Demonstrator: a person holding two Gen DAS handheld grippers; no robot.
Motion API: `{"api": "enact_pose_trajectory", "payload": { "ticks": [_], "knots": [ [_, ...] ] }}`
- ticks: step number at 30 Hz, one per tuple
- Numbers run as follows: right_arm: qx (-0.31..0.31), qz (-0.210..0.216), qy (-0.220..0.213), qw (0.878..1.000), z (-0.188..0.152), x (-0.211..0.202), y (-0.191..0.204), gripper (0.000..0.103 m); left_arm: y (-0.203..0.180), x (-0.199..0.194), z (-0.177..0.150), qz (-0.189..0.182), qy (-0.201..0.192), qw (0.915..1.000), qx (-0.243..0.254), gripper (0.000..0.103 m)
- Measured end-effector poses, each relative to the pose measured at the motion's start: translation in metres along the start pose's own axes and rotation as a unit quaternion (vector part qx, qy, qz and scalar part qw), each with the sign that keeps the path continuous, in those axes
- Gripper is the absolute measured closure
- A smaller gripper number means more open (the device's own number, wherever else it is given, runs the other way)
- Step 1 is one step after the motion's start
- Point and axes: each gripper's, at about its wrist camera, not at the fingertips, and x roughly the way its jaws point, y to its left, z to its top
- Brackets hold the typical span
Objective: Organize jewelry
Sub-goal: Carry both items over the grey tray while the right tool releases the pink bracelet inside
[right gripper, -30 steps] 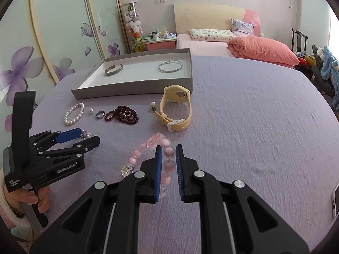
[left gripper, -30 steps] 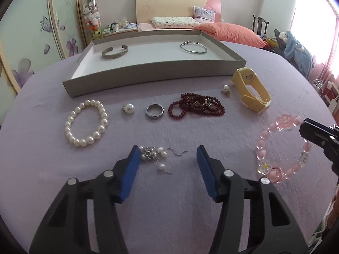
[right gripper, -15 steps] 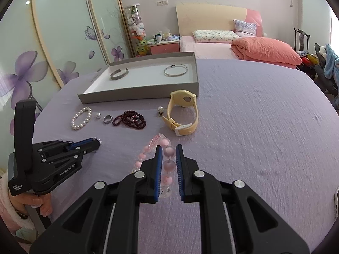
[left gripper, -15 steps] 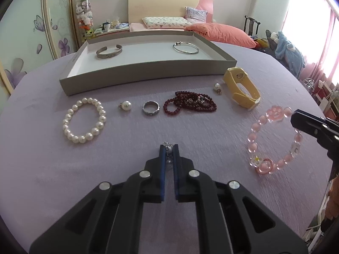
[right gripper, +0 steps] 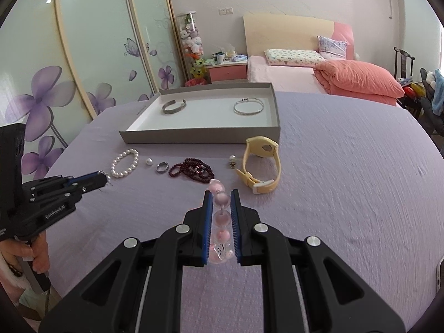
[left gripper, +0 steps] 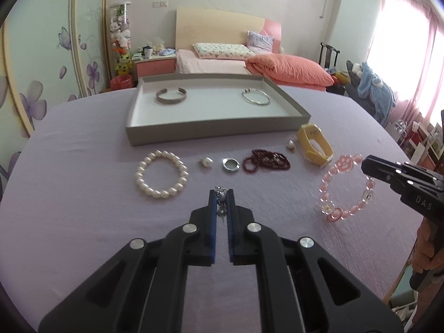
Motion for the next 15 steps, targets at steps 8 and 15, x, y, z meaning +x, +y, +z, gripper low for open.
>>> {"api": "enact_pose_trajectory", "payload": {
  "ticks": [8,15],
  "knots": [
    [-0.007,0.001,-0.015,1.000,0.012,-0.007,0.009,0.089,0.020,-0.022,0.010,0.010,-0.027,0.9994,-0.021,0.096],
    [-0.014,0.002,-0.021,1.000,0.018,-0.009,0.014,0.089,0.029,-0.025,0.013,0.012,-0.029,0.9991,-0.030,0.096]
  ]
}}
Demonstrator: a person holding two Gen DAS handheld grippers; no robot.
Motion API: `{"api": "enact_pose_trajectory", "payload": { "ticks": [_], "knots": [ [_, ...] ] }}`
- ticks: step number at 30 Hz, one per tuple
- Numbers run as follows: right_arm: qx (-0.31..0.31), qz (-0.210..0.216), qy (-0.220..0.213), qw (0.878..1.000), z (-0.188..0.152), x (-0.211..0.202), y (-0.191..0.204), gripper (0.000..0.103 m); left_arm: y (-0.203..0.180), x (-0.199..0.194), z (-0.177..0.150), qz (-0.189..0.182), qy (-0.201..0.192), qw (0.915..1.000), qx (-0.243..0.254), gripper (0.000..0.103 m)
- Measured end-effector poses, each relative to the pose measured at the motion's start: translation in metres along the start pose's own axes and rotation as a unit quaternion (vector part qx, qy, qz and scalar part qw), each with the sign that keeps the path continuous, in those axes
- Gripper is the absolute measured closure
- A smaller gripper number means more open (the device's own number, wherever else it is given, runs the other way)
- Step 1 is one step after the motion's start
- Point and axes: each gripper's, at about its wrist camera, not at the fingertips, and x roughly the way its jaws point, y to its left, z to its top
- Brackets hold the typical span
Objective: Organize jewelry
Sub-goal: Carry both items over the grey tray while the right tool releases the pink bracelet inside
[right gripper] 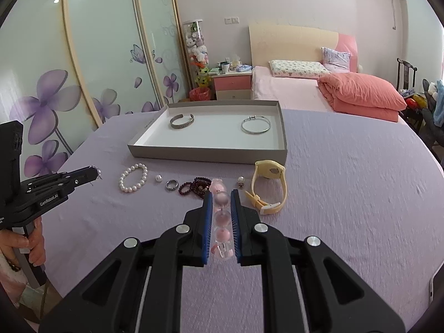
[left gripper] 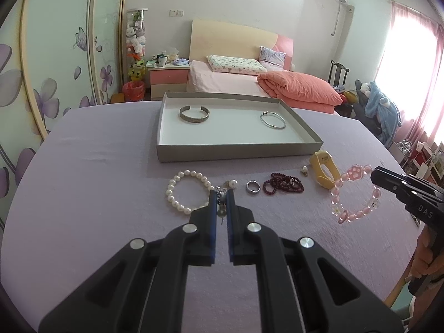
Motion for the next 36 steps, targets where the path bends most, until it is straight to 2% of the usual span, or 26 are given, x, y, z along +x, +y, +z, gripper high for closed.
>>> {"api": "enact_pose_trajectory", "payload": {
  "ticks": [7,11,16,26,32,36],
  "knots": [
    [-0.007,-0.003,-0.015,1.000,0.021,0.000,0.003,0.089,0.005,0.002,0.008,0.003,-0.003,1.0000,-0.003,0.096],
    [-0.012,-0.014,-0.038,0.999,0.052,0.004,0.004,0.089,0.008,0.003,0.022,0.003,-0.011,0.9999,-0.007,0.096],
    [-0.015,-0.025,-0.056,0.998,0.095,0.027,0.007,0.089,0.015,0.013,0.053,0.003,-0.026,0.9996,-0.012,0.096],
    [0.002,0.003,0.001,1.000,0.141,0.134,0.006,0.089,0.032,0.071,0.113,0.014,-0.034,0.9989,-0.029,0.096],
    [0.037,-0.033,0.046,0.998,0.139,0.189,-0.026,0.089,0.036,0.114,0.128,0.010,-0.014,0.9992,-0.036,0.096],
    [0.052,-0.052,0.061,0.995,0.133,0.204,-0.043,0.089,0.037,0.136,0.129,0.007,-0.001,0.9993,-0.038,0.096]
  ]
}}
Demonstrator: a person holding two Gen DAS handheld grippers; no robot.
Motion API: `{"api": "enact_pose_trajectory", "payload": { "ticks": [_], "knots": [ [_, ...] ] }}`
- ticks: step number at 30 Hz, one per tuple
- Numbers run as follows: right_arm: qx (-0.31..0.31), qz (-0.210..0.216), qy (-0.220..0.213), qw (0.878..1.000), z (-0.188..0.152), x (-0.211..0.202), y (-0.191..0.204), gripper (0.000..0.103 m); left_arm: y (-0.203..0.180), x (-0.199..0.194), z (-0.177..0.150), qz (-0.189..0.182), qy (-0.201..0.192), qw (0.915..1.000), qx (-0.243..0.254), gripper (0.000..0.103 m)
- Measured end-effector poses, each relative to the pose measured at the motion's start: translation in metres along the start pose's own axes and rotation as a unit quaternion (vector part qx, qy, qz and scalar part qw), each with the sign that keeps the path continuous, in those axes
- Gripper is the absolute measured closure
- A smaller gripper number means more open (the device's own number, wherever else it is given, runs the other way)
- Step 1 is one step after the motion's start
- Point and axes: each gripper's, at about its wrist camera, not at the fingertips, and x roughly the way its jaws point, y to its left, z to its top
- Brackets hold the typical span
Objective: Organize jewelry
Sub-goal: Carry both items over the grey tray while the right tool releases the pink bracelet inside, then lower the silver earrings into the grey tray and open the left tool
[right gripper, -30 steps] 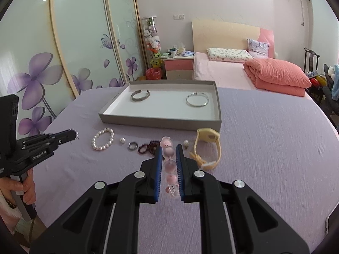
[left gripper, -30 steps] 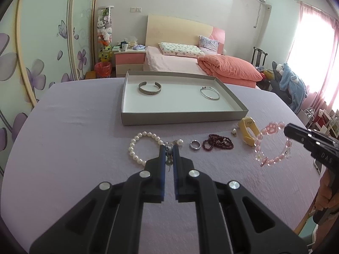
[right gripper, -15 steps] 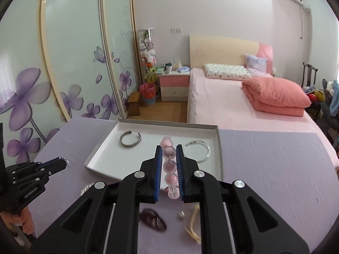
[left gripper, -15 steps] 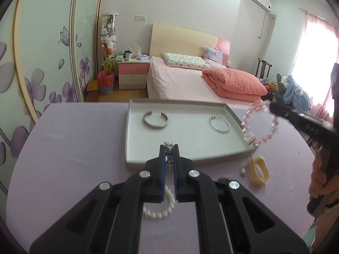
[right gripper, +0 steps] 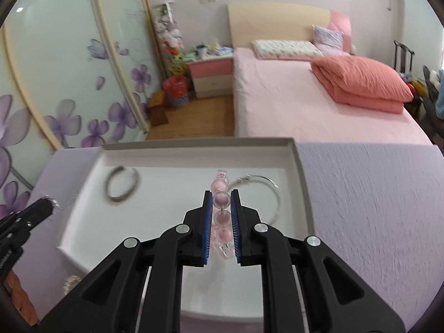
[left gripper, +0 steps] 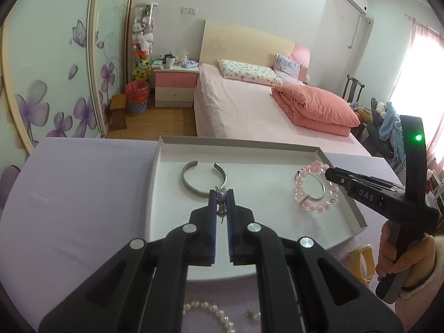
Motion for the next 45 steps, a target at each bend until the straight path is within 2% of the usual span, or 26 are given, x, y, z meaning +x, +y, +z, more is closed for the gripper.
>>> {"api": "enact_pose_trajectory", "payload": {
  "ticks": [8,10,11,12,21,32,42,45],
  "knots": [
    [-0.001,-0.009,-0.002,1.000,-0.004,0.001,-0.006,0.087,0.002,0.018,0.003,-0.003,0.008,1.0000,-0.002,0.096],
    [-0.001,-0.006,-0.003,1.000,-0.003,0.000,-0.007,0.072,0.001,0.017,0.001,-0.003,0.007,1.0000,-0.001,0.096],
    [-0.001,-0.004,-0.009,1.000,-0.005,-0.004,-0.007,0.056,0.001,0.017,0.002,-0.004,0.007,1.0000,-0.001,0.096],
    [-0.004,-0.003,-0.013,1.000,-0.006,-0.006,-0.006,0.053,0.000,0.017,0.003,-0.005,0.007,1.0000,0.000,0.096],
    [-0.012,0.013,-0.024,1.000,-0.013,-0.021,-0.007,0.053,-0.004,0.030,0.002,-0.004,0.016,0.9999,0.000,0.096],
    [-0.021,0.014,-0.029,0.999,-0.019,-0.024,-0.007,0.053,-0.001,0.051,0.002,0.004,0.032,0.9995,-0.004,0.095],
    [-0.018,0.015,-0.029,0.999,-0.023,-0.026,-0.010,0.052,0.000,0.055,0.003,0.011,0.036,0.9993,-0.009,0.095],
    [-0.019,0.016,-0.031,0.999,-0.023,-0.027,-0.011,0.052,0.003,0.053,0.003,0.010,0.034,0.9992,-0.017,0.084]
  ]
}}
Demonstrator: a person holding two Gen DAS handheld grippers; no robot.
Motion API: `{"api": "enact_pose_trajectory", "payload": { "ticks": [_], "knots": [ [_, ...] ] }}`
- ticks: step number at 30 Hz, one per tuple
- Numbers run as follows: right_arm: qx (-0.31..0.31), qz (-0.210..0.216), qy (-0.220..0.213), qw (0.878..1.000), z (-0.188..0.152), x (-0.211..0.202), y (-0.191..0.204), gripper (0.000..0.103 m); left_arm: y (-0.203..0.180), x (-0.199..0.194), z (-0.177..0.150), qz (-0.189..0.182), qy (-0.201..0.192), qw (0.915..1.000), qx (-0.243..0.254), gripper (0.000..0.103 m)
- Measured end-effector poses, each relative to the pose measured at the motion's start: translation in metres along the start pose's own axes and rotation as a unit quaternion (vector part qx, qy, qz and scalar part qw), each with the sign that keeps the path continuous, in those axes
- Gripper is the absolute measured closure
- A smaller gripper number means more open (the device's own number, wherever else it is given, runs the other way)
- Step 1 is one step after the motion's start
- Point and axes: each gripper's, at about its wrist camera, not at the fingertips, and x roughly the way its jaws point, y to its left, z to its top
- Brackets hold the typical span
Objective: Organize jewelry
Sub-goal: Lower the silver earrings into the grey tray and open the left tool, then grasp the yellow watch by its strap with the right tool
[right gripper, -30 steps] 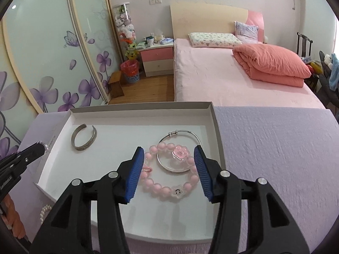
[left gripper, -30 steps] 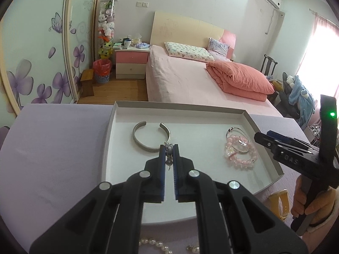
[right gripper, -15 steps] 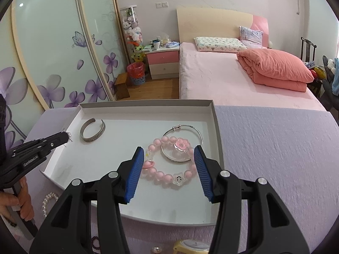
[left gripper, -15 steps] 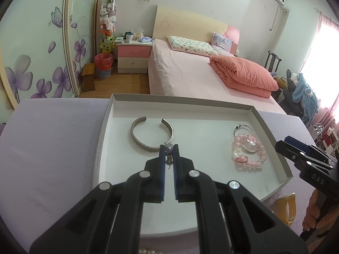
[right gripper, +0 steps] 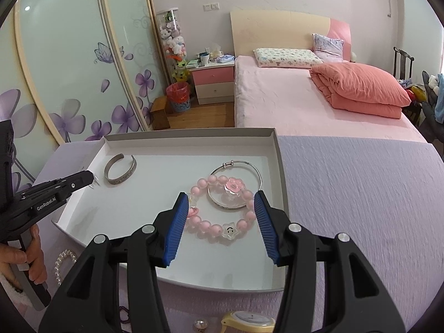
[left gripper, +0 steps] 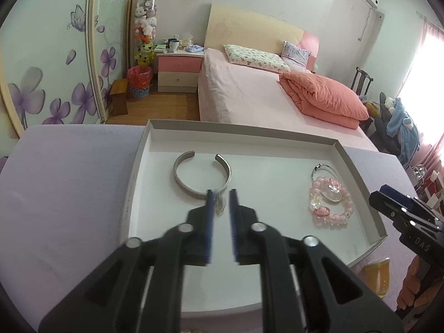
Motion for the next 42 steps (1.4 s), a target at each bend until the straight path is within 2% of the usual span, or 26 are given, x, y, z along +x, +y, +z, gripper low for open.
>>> {"api": "enact_pose_trajectory", "payload": {
  "ticks": [2,4,9,17,23,28,32,42],
  "knots": [
    [-0.001,-0.001,-0.001,1.000,-0.001,-0.002,0.000,0.052,0.002,-0.003,0.001,0.001,-0.003,1.0000,-0.006,0.073],
    [0.000,-0.002,-0.002,1.000,0.001,-0.003,0.000,0.052,0.004,-0.006,0.001,-0.002,-0.008,0.9999,-0.009,0.068],
    [0.001,-0.003,-0.006,1.000,0.000,-0.009,-0.001,0.052,0.005,-0.017,0.000,-0.003,-0.013,0.9999,-0.011,0.067],
    [-0.001,-0.008,-0.018,1.000,-0.015,-0.036,0.001,0.052,0.011,-0.051,-0.014,0.005,-0.026,0.9996,-0.006,0.054],
    [0.006,-0.010,-0.026,1.000,-0.034,-0.062,-0.002,0.045,0.026,-0.090,-0.038,0.009,-0.043,0.9990,-0.011,0.037],
    [0.018,-0.014,-0.022,1.000,-0.056,-0.078,-0.008,0.035,0.037,-0.117,-0.064,0.020,-0.053,0.9984,-0.006,0.022],
    [0.025,-0.024,-0.018,0.999,-0.072,-0.085,-0.013,0.022,0.044,-0.135,-0.087,0.030,-0.058,0.9979,-0.002,0.012],
    [0.046,-0.040,0.025,0.998,-0.110,-0.072,-0.020,0.020,0.042,-0.147,-0.129,0.045,-0.055,0.9972,0.021,0.007]
  ]
}}
